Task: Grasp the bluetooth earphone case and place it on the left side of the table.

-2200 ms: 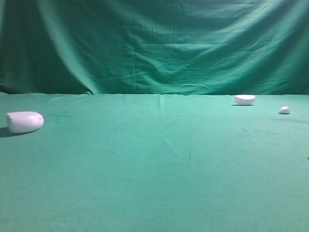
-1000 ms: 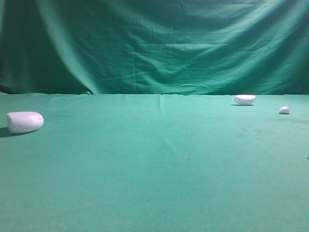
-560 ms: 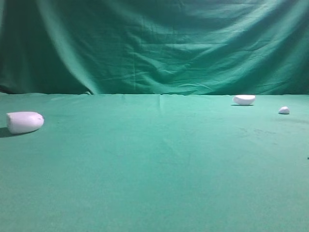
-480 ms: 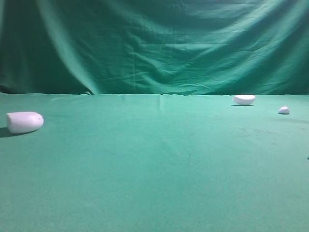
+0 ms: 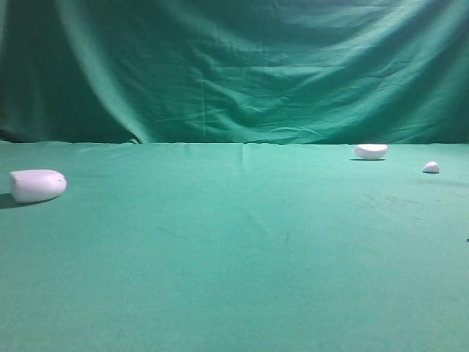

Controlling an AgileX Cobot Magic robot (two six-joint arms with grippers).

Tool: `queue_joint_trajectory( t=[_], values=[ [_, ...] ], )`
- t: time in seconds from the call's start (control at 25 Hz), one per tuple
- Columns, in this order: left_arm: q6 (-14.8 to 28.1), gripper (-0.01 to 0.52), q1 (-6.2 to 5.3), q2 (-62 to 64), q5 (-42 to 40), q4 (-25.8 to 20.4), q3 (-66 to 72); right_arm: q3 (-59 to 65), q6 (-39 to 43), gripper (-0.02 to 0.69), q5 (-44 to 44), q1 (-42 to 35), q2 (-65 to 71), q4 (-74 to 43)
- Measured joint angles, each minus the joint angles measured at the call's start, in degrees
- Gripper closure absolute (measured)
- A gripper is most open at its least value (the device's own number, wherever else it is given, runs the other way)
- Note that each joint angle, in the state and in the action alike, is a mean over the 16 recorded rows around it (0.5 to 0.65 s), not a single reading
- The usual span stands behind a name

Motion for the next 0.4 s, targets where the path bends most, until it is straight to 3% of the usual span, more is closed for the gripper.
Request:
queue_joint_trajectory(
  t=[0.4],
  values=[
    [0.0,0.514,0.0,0.0,0.0,0.0,0.0,0.0,-0.1,0.665,1.9,-0.6,-0.2,-0.1]
  ],
)
